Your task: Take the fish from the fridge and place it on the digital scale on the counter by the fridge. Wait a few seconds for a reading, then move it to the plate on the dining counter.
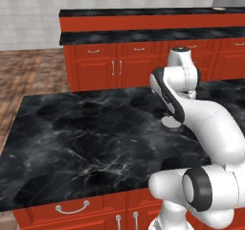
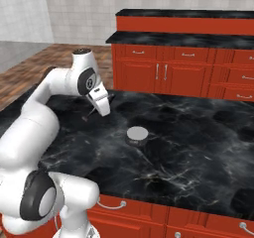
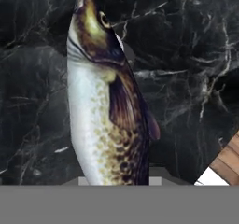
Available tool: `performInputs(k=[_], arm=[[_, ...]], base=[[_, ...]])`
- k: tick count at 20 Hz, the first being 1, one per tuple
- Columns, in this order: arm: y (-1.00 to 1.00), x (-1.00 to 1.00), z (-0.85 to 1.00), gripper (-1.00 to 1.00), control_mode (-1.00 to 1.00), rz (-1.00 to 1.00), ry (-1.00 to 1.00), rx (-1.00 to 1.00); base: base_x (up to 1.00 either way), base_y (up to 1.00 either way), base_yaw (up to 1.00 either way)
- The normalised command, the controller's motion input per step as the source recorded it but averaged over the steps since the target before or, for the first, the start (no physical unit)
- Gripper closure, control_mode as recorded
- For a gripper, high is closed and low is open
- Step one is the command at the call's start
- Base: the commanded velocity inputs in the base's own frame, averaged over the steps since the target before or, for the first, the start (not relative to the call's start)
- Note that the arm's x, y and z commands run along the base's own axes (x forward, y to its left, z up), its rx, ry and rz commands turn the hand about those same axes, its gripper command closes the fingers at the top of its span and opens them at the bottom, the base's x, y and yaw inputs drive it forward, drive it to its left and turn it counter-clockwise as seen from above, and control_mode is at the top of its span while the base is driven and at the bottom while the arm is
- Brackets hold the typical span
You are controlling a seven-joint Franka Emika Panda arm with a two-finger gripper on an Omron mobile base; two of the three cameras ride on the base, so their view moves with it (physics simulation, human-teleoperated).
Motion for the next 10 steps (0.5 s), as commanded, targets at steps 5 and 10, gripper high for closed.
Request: performInputs(k=[5,10], arm=[[0.06,-0.76,0.4,1.0,-1.0,0.09,0.0,0.0],[0.0,-0.28,0.06,1.0,1.0,0.02,0.0,0.0]], base=[[0.0,0.0,0.0],[-0.55,0.24,0.04]])
